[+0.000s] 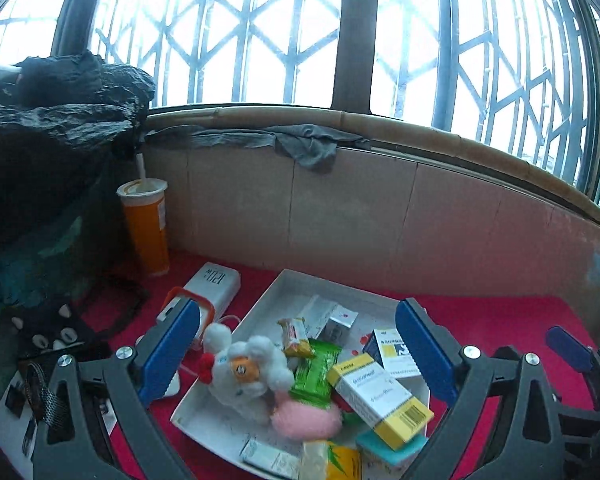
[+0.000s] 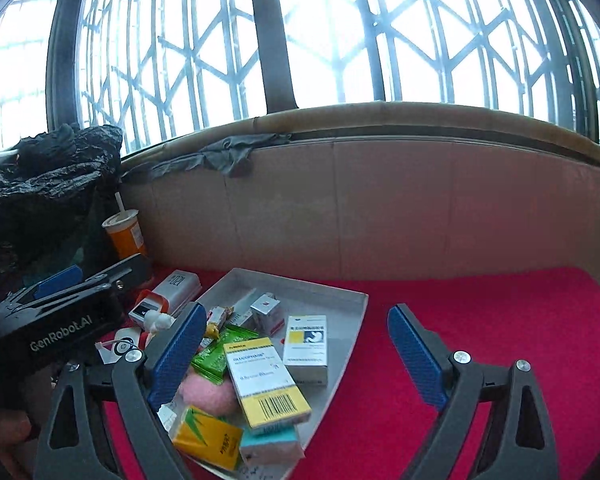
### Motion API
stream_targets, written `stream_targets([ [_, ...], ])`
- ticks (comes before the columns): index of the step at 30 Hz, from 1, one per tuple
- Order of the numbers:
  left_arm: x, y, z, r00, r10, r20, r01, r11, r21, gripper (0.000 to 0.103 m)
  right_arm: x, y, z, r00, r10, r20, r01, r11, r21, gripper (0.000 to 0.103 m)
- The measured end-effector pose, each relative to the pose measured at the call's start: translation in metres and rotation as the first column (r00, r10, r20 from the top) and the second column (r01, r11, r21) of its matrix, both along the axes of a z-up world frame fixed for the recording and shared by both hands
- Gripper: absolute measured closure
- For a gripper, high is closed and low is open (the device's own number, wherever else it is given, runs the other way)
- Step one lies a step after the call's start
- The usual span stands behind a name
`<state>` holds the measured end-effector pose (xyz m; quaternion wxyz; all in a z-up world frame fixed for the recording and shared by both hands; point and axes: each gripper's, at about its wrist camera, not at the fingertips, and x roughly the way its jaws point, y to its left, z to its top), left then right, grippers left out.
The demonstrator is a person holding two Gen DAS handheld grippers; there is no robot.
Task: Organize objects
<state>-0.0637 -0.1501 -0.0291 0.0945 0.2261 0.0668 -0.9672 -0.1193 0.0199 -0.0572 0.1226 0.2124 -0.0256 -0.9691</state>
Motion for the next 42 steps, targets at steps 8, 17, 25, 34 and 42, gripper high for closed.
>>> stream_targets([
  [8,0.035,0.01,0.014,0.999,0.04,-0.031,-0.04,0.999,0.006,0.005,0.039,0.032,0.01,0.994,-0.087,-0.069,0.086,0.996,-0.021,0.0],
  [17,0.068,0.029,0.018,0.999,0.002,-0.034,-0.001,1.0,0.007,0.005,0.085,0.074,0.023,0.977,-0.166,-0.13,0.155,0.983,-0.096,0.0],
  [25,0.096,0.053,0.018,0.999,-0.054,-0.006,0.054,0.998,-0.034,0.005,0.137,0.1,0.035,0.948,-0.227,-0.222,0.197,0.969,-0.149,0.0],
  [34,0.112,0.069,0.015,0.998,-0.047,0.036,0.049,0.998,-0.05,0.005,0.196,0.112,0.039,0.889,-0.289,-0.355,0.261,0.957,-0.126,0.0],
  [42,0.126,0.078,0.017,0.999,-0.042,0.031,0.044,0.997,-0.06,0.005,0.206,0.135,0.037,0.894,-0.331,-0.303,0.288,0.941,-0.177,0.0],
])
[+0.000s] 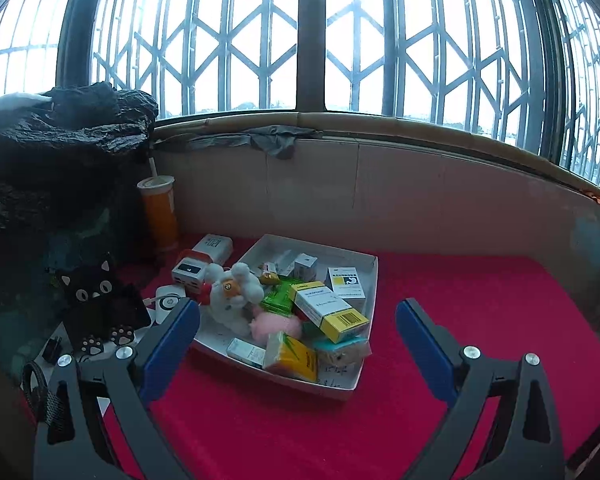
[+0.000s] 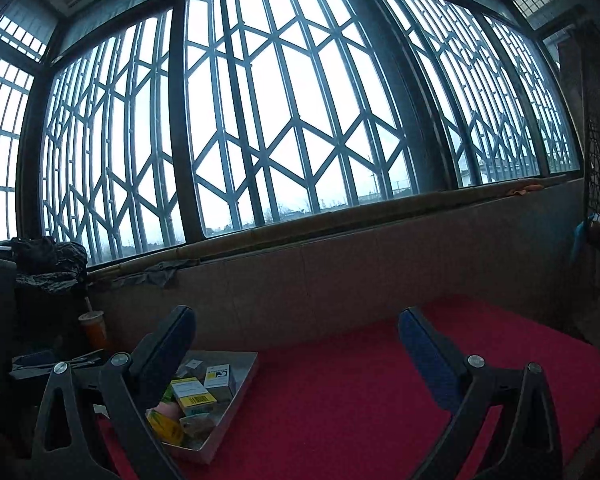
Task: Organize objects
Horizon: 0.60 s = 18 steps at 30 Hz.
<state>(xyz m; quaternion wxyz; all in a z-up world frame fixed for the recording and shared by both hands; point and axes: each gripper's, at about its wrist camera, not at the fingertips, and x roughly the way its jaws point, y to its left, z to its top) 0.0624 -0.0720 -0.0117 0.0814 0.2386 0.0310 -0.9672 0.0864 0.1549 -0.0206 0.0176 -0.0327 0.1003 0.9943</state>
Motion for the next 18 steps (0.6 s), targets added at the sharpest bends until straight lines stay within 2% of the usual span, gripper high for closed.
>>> stream_targets([
  [7,0.006,0.0,-0.001,1.0,0.003,0.005,-0.003,1.0,-0.003,0.005,0.008,0.002,0.002,1.0,0.008,-0.008,-0.008,1.0,0.009,0.0],
  [18,0.003,0.003,-0.009,1.0,0.008,0.029,-0.008,1.0,-0.007,0.005,-0.003,-0.002,-0.007,0.999,0.02,0.049,-0.021,1.0,0.01,0.0],
])
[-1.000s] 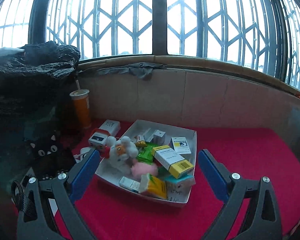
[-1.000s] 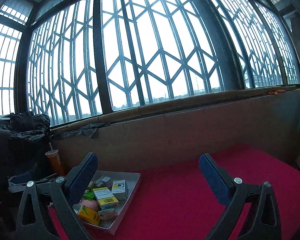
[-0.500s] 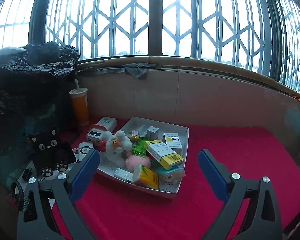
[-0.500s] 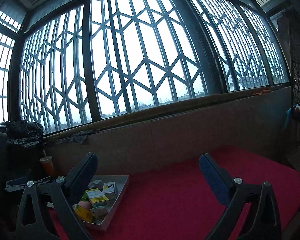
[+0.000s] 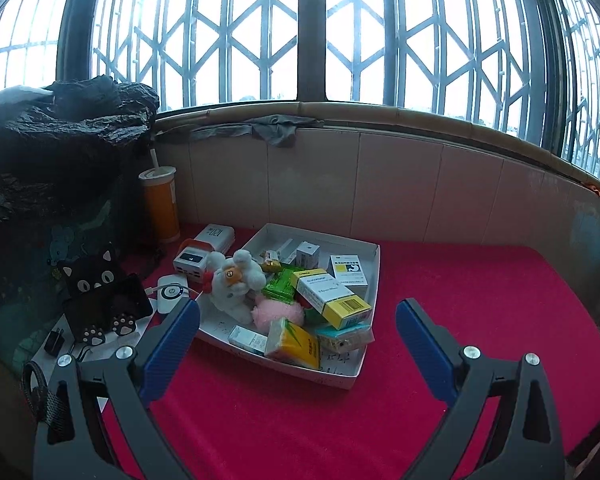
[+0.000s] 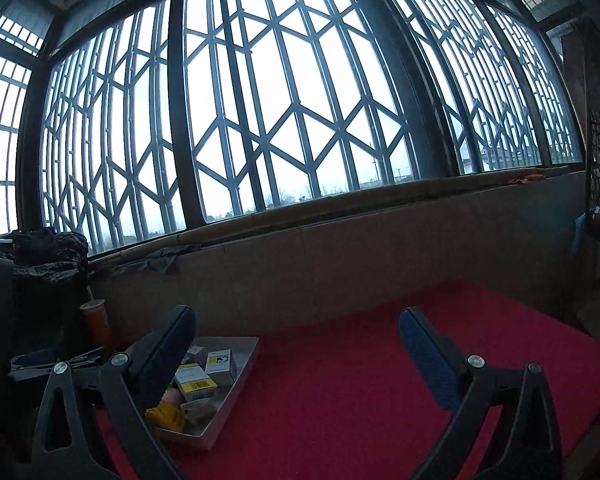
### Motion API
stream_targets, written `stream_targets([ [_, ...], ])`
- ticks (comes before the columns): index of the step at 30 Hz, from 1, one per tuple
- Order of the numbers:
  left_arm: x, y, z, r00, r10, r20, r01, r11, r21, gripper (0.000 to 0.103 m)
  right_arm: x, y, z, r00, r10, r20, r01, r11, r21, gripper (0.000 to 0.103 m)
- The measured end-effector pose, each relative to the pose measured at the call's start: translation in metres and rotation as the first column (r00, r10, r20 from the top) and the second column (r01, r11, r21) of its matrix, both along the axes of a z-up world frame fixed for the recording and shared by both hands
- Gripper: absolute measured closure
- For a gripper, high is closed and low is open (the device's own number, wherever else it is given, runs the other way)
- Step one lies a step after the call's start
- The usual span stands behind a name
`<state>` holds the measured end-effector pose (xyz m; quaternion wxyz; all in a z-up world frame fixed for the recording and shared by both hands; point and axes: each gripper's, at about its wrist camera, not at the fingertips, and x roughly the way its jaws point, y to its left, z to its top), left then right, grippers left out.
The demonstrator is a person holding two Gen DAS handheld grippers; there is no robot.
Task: Organize objects
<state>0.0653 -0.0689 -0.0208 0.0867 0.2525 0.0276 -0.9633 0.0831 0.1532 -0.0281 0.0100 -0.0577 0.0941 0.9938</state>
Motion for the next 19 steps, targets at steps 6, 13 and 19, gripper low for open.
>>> stream_targets([
  [6,-0.0014,0.0005,-0.0022,1.0,0.0,0.01,0.0,1.0,0.0,0.005,-0.0019,-0.0017,-0.0009,1.0,0.002,0.007,-0.002,1.0,0.006,0.0],
  [13,-0.0023,0.0007,-0.002,1.0,0.001,0.01,-0.001,1.0,0.002,0.005,-0.0044,-0.0054,-0.0029,1.0,0.002,0.02,-0.003,1.0,0.012,0.0],
  [19,-0.0029,-0.0002,-0.0018,1.0,0.009,0.004,-0.009,1.0,0.003,0.005,-0.0069,-0.0053,-0.0051,0.999,0.005,0.034,-0.005,1.0,0.008,0.0],
])
